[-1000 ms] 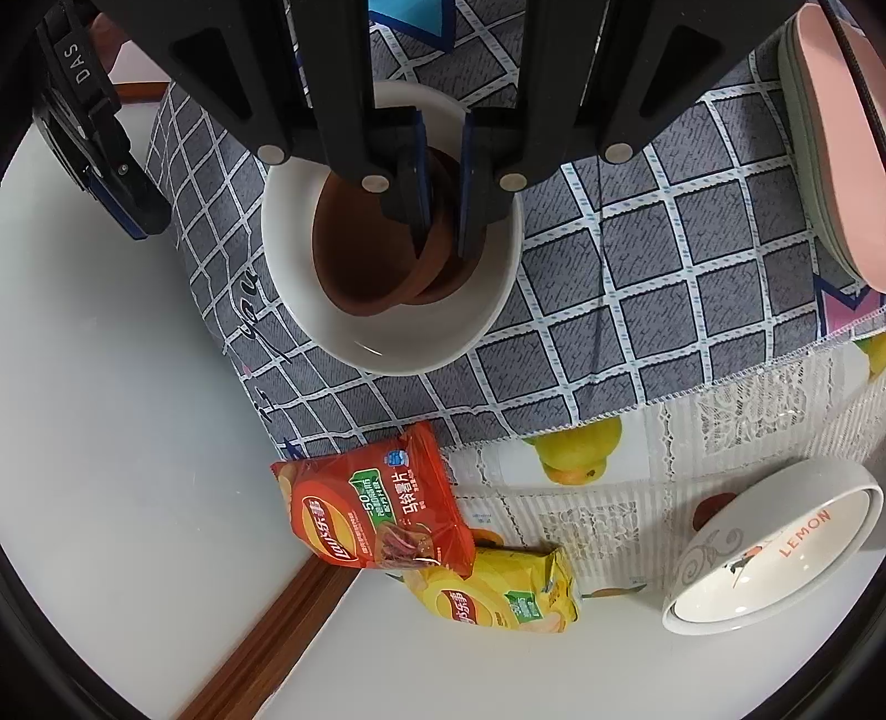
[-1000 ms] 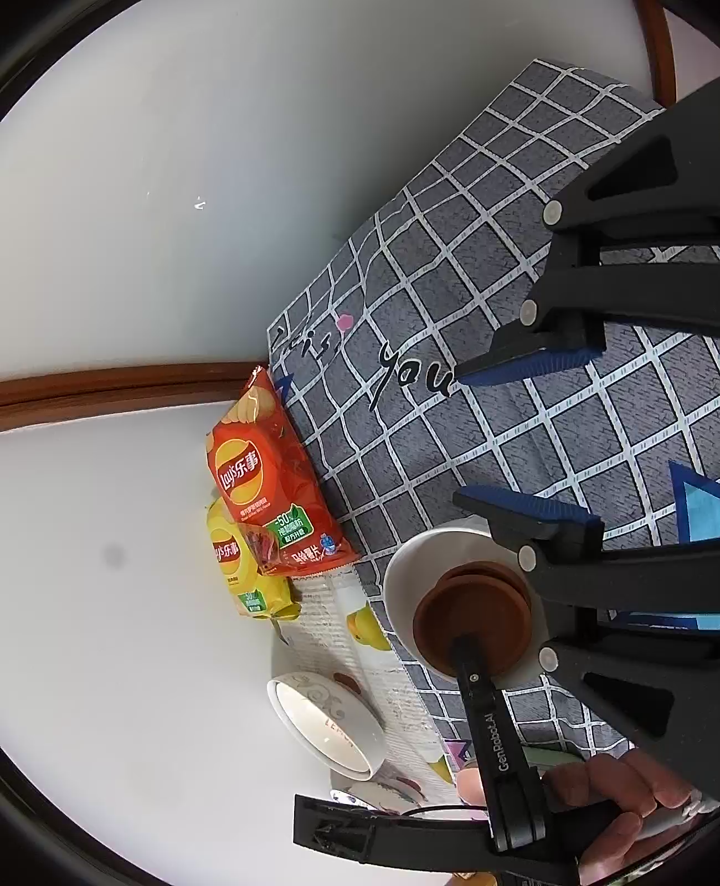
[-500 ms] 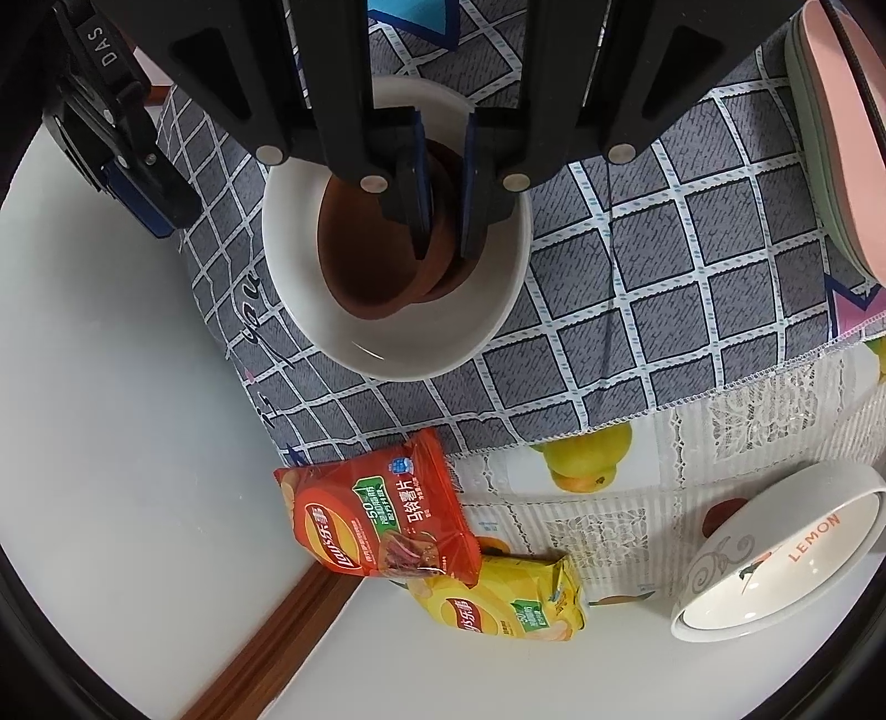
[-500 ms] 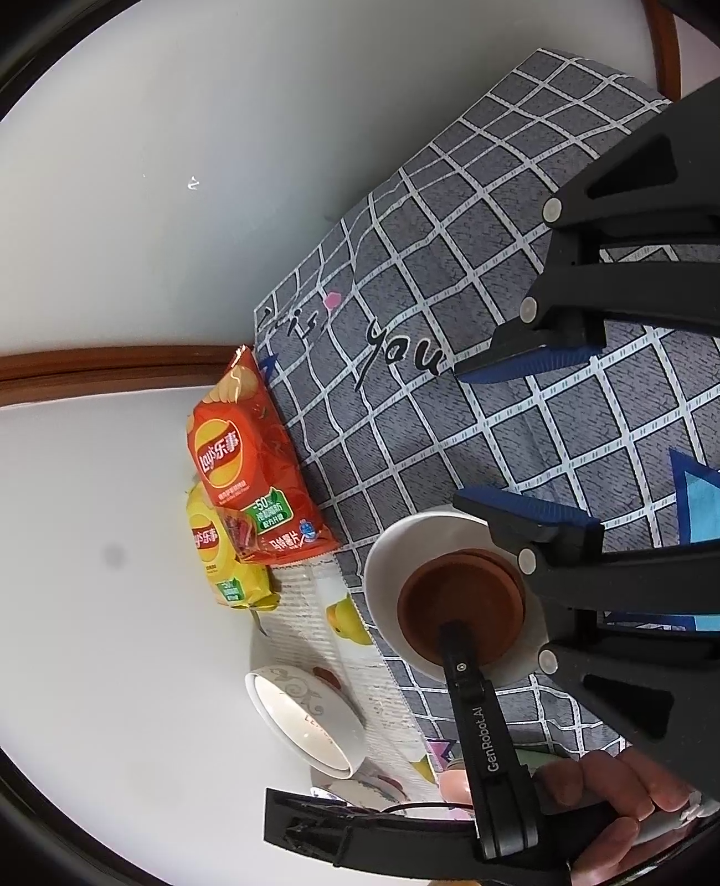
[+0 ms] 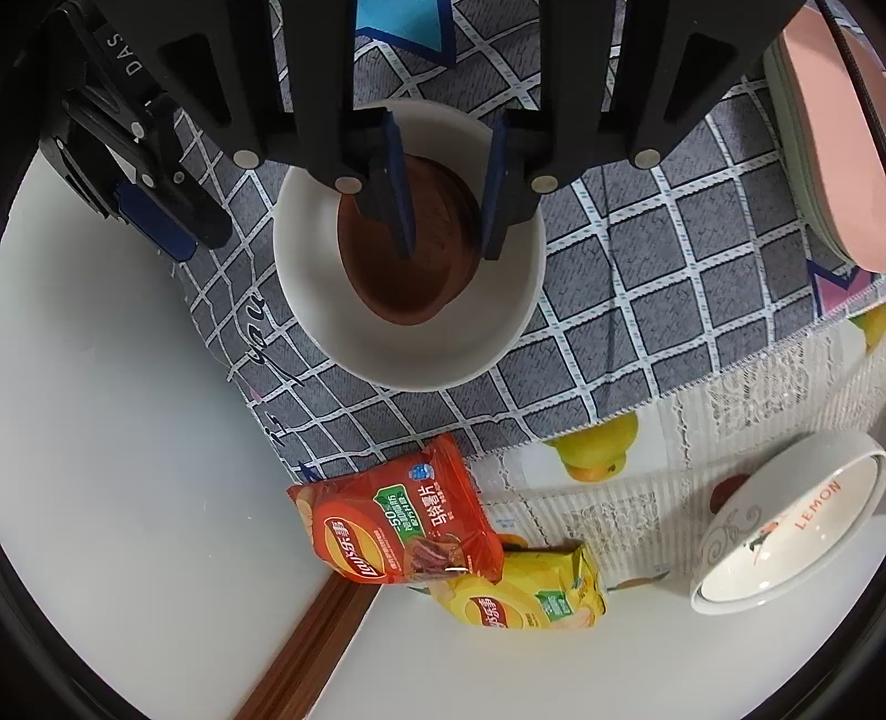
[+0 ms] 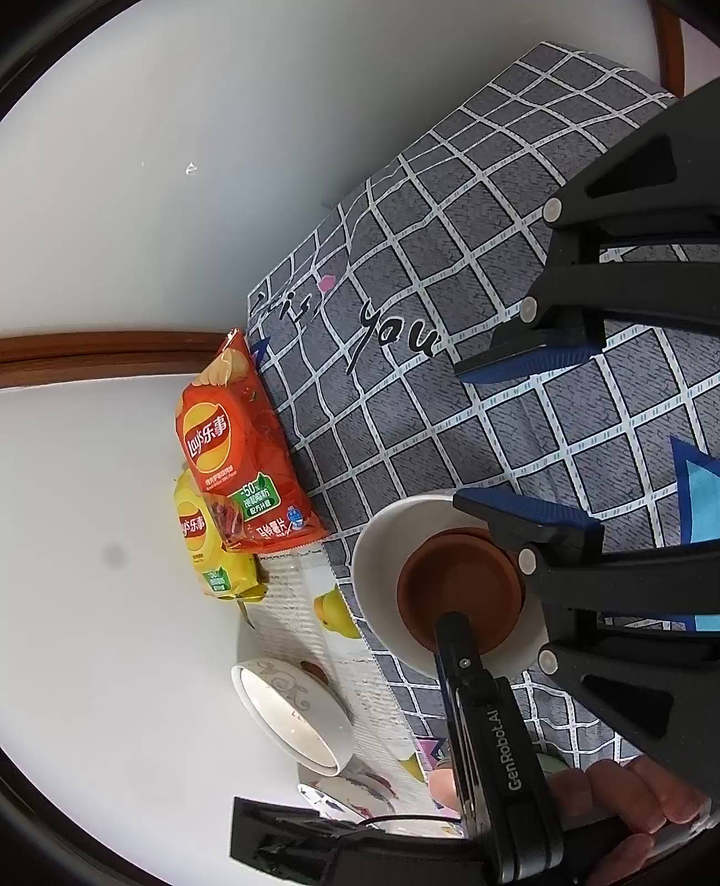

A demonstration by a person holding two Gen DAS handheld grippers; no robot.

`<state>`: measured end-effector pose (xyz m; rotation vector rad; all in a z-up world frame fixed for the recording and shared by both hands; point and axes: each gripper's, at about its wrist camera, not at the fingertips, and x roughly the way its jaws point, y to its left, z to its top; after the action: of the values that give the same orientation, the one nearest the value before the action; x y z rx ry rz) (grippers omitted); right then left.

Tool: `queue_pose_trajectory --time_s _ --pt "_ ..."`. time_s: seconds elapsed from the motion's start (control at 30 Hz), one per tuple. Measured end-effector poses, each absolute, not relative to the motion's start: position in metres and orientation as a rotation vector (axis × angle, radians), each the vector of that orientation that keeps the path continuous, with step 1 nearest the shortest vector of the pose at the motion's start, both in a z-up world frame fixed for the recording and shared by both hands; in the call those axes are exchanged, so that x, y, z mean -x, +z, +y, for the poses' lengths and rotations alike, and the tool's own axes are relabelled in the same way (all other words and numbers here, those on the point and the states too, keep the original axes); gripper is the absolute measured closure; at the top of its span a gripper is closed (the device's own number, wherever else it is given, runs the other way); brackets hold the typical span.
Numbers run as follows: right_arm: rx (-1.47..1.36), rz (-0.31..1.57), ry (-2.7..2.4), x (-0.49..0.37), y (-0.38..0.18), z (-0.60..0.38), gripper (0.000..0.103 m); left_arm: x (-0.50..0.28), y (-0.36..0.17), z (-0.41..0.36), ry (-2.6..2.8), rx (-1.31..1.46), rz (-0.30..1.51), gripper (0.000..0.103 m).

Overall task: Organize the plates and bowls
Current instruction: 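Open the left gripper to release the brown bowl, then close both grippers on the white bowl rim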

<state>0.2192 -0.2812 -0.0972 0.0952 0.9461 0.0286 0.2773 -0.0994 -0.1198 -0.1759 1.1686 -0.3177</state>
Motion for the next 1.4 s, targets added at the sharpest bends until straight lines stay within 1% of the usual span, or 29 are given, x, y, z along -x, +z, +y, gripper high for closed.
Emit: queue_pose_trajectory --time_s 0.23,0.27,0.33,0.63,0.8,0.87,1.0,1.3,1.4 --pt "-0.139 0.948 0.070 -0.224 -0.102 -0.283 0.064 -0.272 -0.098 -0.086 -0.300 0.171 1.115 0.078" --pt "-0.154 0.954 0.081 -0.226 -0.104 -0.284 0.064 -0.272 -0.096 -0.085 -0.296 0.165 1.110 0.076" --pt "-0.174 0.968 0.092 -0.230 -0.108 -0.283 0.064 -0.272 -0.092 -0.081 -0.281 0.150 1.102 0.074" --pt "-0.183 1.008 0.129 -0.250 -0.116 -0.264 0.064 -0.272 -0.105 -0.069 -0.239 0.148 1.146 0.074" --pt "-0.182 1.057 0.096 -0.261 -0.128 -0.260 0.070 -0.276 -0.115 -0.066 -0.212 0.134 1.168 0.074" --pt "-0.194 1.083 0.084 -0.266 -0.134 -0.261 0.076 -0.278 -0.118 -0.066 -0.217 0.137 1.174 0.074" --pt "-0.185 1.110 0.054 -0.271 -0.139 -0.261 0.082 -0.280 -0.124 -0.068 -0.225 0.132 1.191 0.073" --pt "-0.163 1.120 0.031 -0.276 -0.147 -0.260 0.084 -0.283 -0.133 -0.076 -0.219 0.100 1.201 0.073" --pt "-0.163 1.126 0.023 -0.279 -0.151 -0.261 0.081 -0.284 -0.134 -0.079 -0.214 0.089 1.198 0.074"
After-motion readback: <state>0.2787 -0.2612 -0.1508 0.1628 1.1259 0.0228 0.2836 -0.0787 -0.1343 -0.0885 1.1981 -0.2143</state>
